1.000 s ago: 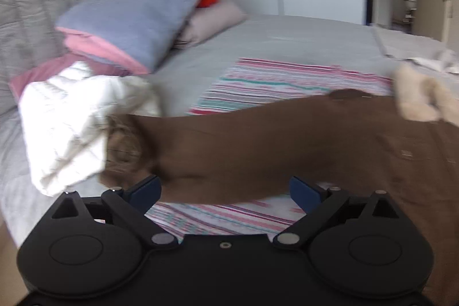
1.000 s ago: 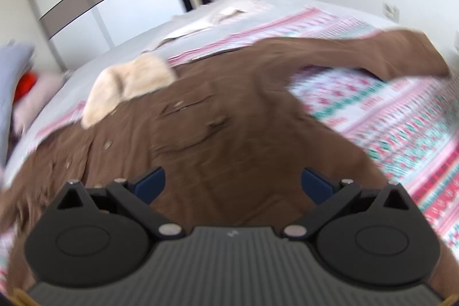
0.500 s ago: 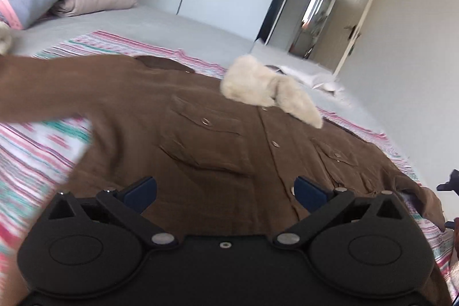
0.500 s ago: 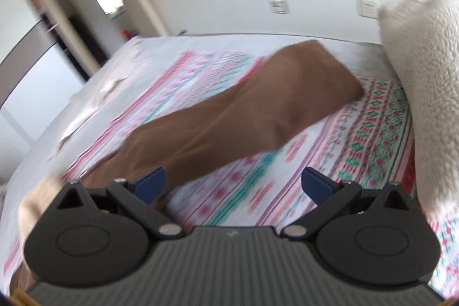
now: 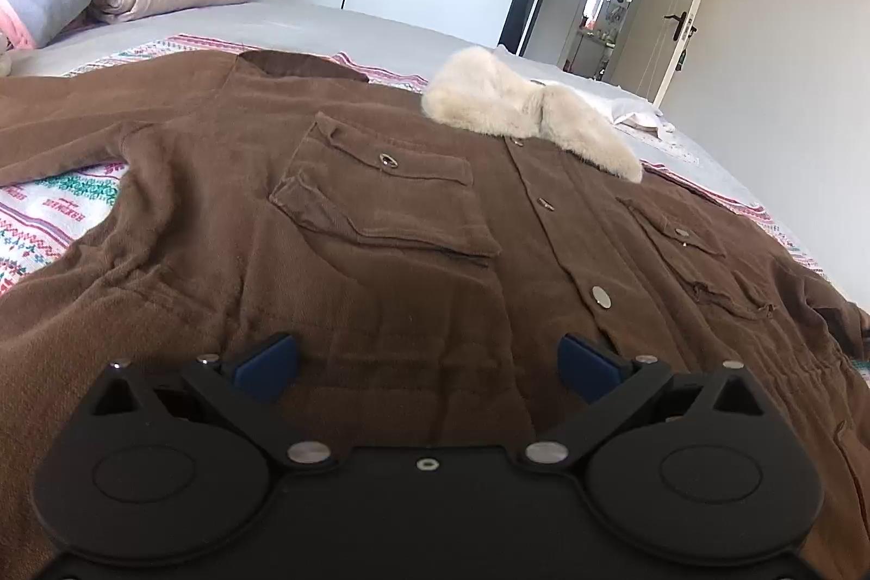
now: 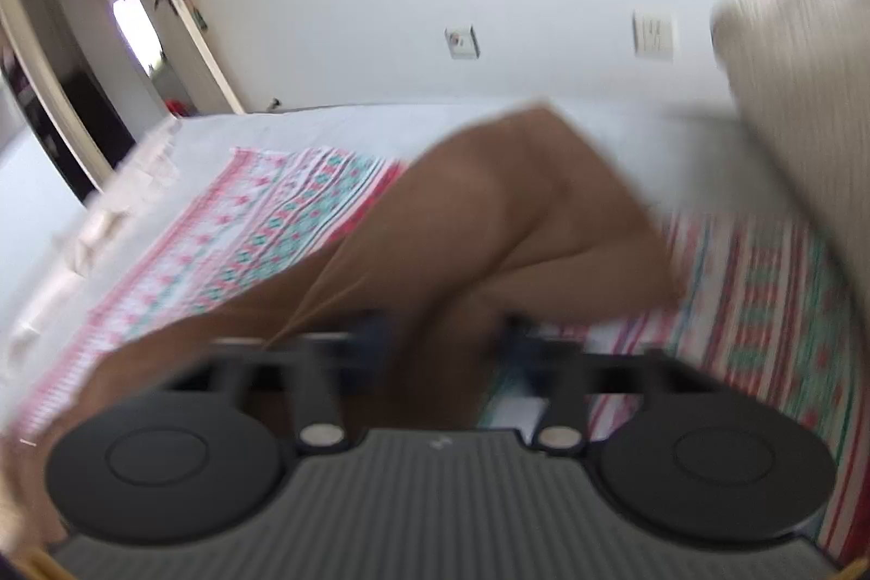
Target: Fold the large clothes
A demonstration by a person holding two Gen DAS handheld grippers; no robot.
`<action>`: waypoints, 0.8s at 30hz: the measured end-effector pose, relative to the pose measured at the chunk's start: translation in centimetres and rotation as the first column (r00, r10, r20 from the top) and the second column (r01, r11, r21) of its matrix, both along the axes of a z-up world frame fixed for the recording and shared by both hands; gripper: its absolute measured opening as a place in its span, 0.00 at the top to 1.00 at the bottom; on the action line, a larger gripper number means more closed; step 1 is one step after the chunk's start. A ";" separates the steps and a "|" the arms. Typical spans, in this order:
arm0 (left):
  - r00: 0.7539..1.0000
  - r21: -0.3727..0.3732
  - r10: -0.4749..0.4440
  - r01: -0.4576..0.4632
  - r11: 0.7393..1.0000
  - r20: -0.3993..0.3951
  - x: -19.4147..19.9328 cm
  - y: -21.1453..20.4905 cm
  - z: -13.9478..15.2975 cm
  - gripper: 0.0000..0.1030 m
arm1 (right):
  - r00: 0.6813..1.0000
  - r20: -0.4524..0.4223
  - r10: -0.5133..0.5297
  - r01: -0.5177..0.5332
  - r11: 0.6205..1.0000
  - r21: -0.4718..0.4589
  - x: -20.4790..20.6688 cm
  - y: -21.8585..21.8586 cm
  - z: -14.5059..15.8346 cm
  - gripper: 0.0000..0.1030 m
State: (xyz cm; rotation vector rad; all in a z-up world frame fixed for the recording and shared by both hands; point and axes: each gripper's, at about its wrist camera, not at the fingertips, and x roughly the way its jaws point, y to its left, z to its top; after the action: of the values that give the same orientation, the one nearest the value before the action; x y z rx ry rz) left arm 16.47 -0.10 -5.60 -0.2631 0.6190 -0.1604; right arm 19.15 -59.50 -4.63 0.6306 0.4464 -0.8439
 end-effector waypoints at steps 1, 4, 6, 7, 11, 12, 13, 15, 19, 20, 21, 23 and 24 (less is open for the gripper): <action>1.000 -0.001 0.000 0.000 1.000 0.001 0.0 0.0 0.0 0.00 | 1.000 0.004 0.009 -0.009 1.000 -0.028 0.1 -0.2 0.6 0.89; 1.000 -0.001 0.000 0.000 1.000 0.001 -0.1 0.0 -0.1 0.00 | 0.995 -0.103 -0.009 -0.025 0.944 -0.328 1.2 1.2 2.7 0.92; 1.000 0.002 -0.001 0.001 1.000 0.000 -0.1 0.0 -0.1 0.00 | 0.974 -0.221 -0.058 -0.044 0.900 -0.434 2.4 1.3 2.4 0.92; 1.000 0.005 -0.002 0.002 1.000 0.000 -0.1 0.0 -0.1 0.00 | 0.955 -0.288 -0.076 -0.056 0.904 -0.424 3.1 1.0 1.7 0.92; 1.000 0.029 -0.008 0.008 1.000 -0.007 0.1 -0.3 -0.2 0.00 | 0.879 -0.463 -0.114 -0.077 0.924 -0.374 4.1 1.2 -2.0 0.83; 1.000 0.033 -0.010 0.011 0.999 -0.010 0.1 -0.3 -0.1 0.00 | 0.863 -0.484 -0.145 -0.080 0.907 -0.414 4.3 2.1 -2.1 0.68; 1.000 0.034 -0.013 0.013 0.999 -0.013 0.2 -0.3 -0.1 0.00 | 0.843 -0.504 -0.186 -0.075 0.888 -0.454 4.4 2.8 -2.0 0.54; 0.999 0.043 -0.030 0.031 0.999 -0.023 0.3 -0.2 0.5 0.00 | 0.830 -0.495 -0.259 -0.035 0.860 -0.509 3.8 2.6 -1.0 0.15; 0.998 0.074 -0.061 0.060 0.995 0.013 0.7 0.2 2.7 0.00 | 0.900 -0.407 -0.159 -0.049 0.889 -0.455 1.9 3.8 2.5 0.15; 0.997 0.097 -0.062 0.058 0.994 0.041 0.8 0.1 3.3 0.00 | 0.914 -0.390 -0.110 -0.082 0.892 -0.445 1.8 4.9 3.3 0.14; 0.996 0.123 -0.066 0.058 0.991 0.065 1.1 -0.1 3.9 0.00 | 0.926 -0.376 -0.042 -0.135 0.892 -0.431 1.8 6.5 4.0 0.13; 0.990 0.148 -0.097 0.082 0.986 0.098 1.9 -0.4 4.6 0.00 | 0.931 -0.343 0.122 -0.261 0.880 -0.396 2.0 10.3 5.1 0.07; 0.988 0.146 -0.108 0.092 0.985 0.110 2.4 -0.4 4.6 0.00 | 0.922 -0.320 0.218 -0.334 0.865 -0.373 2.0 12.5 5.4 0.04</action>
State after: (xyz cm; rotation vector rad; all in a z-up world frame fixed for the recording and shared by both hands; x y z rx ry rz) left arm 18.85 -0.54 -1.04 -0.0851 0.5243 -0.2263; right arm 21.11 -46.96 0.79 0.0408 0.5644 -0.7175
